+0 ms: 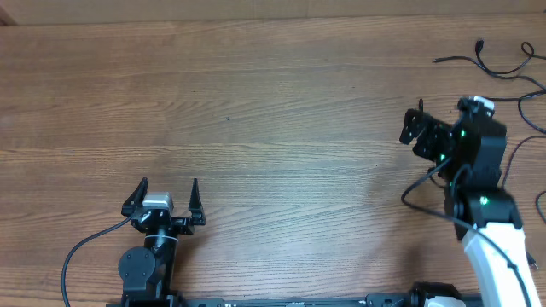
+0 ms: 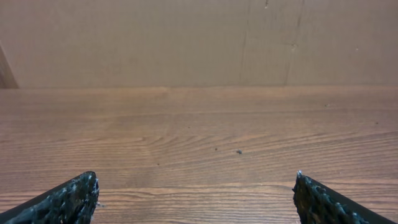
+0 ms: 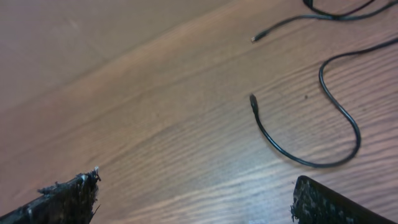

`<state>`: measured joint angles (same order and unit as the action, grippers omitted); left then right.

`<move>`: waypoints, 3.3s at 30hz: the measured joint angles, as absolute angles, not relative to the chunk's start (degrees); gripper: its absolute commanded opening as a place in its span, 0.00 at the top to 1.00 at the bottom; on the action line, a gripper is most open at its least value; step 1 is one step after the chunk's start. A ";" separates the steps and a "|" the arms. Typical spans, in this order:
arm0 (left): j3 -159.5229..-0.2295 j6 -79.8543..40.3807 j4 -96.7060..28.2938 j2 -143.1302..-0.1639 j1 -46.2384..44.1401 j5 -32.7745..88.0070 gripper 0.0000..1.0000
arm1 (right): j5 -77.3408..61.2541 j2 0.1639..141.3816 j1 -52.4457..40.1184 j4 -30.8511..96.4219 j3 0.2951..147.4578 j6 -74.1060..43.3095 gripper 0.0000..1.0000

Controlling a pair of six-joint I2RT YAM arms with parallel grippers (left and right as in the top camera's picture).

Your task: Untangle cables

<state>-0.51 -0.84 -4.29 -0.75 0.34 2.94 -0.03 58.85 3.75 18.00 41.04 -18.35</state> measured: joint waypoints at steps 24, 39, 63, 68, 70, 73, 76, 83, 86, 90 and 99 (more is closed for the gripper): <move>-0.51 -0.84 -4.29 -0.75 0.34 2.81 0.00 | -0.10 31.05 4.91 4.95 12.99 -22.46 0.00; -0.51 -0.84 -4.29 -0.75 0.34 2.79 0.00 | -0.08 16.19 4.89 2.33 1.04 -22.46 0.00; -0.51 -0.84 -4.29 -0.75 0.34 2.79 0.00 | -0.12 0.69 4.89 5.04 1.04 -22.46 0.00; -0.51 -0.84 -4.29 -0.75 0.34 2.79 0.00 | -0.12 0.69 4.91 5.10 1.04 -22.48 0.00; -0.51 -0.84 -4.29 -0.75 0.34 2.79 0.00 | -0.12 0.69 4.91 5.10 1.06 -22.48 0.00; -0.51 -0.84 -4.29 -0.75 0.34 2.79 0.01 | -0.12 0.69 4.89 5.15 1.04 -22.46 0.00; -0.51 -0.84 -4.27 -0.75 0.34 2.79 0.00 | -0.10 0.69 4.89 5.10 1.04 -22.46 0.00; -0.51 -0.84 -4.27 -0.75 0.34 2.79 0.01 | -0.12 0.69 4.82 5.13 1.04 -22.48 0.00; -0.51 -0.84 -4.29 -0.75 0.34 2.79 0.00 | -0.12 0.69 4.67 5.15 1.04 -22.46 0.00; -0.51 -0.84 -4.29 -0.75 0.34 2.79 0.00 | -0.12 0.69 4.43 5.15 1.04 -22.46 0.00; -0.51 -0.84 -4.27 -0.75 0.34 2.79 0.00 | -2.22 0.69 4.40 4.99 1.04 -12.49 0.00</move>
